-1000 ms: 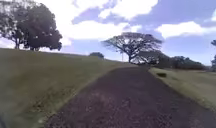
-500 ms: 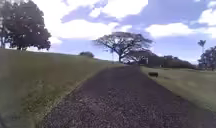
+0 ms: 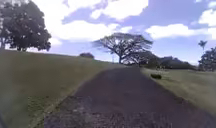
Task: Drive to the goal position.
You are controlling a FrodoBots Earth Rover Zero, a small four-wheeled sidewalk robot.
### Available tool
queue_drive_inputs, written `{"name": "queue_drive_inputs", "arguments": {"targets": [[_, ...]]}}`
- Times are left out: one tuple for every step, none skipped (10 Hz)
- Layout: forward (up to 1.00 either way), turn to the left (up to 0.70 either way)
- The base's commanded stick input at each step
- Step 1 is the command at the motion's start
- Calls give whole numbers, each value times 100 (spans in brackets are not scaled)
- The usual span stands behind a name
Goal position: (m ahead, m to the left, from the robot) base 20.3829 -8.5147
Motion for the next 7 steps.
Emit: {"name": "queue_drive_inputs", "arguments": {"targets": [[50, 0], [50, 0], [50, 0], [50, 0], [50, 0], [50, -24], [50, -50]]}}
